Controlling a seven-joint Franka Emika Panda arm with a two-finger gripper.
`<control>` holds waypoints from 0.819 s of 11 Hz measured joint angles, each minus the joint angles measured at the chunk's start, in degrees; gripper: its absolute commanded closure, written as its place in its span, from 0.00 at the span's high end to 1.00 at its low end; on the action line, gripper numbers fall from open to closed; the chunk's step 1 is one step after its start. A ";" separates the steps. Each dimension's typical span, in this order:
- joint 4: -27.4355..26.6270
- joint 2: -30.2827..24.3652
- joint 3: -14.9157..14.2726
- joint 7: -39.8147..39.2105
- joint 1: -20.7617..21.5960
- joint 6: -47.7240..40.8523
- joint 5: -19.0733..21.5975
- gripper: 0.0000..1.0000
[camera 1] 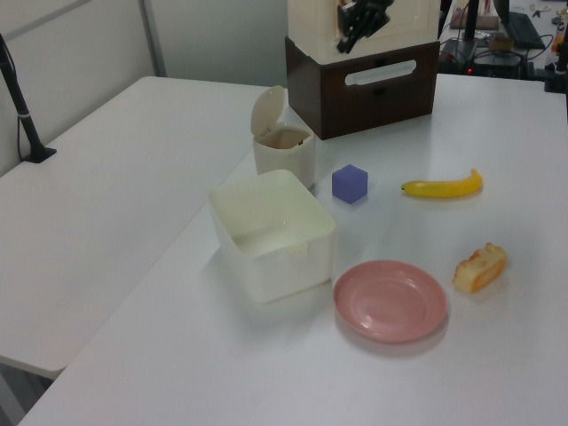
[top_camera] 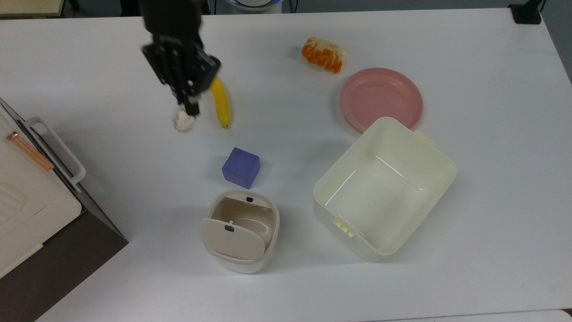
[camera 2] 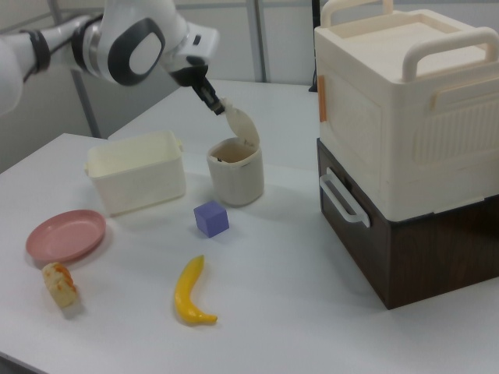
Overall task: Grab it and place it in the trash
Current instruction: 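Carry the white object over the lidded trash bin and open the gripper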
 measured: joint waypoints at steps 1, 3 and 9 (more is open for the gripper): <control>1.07 3.10 0.14 6.73 1.07 2.58 -3.38 0.00; 4.50 8.41 0.45 15.93 1.56 3.28 -7.81 0.00; 10.80 19.21 2.21 22.38 1.44 3.28 -13.13 0.00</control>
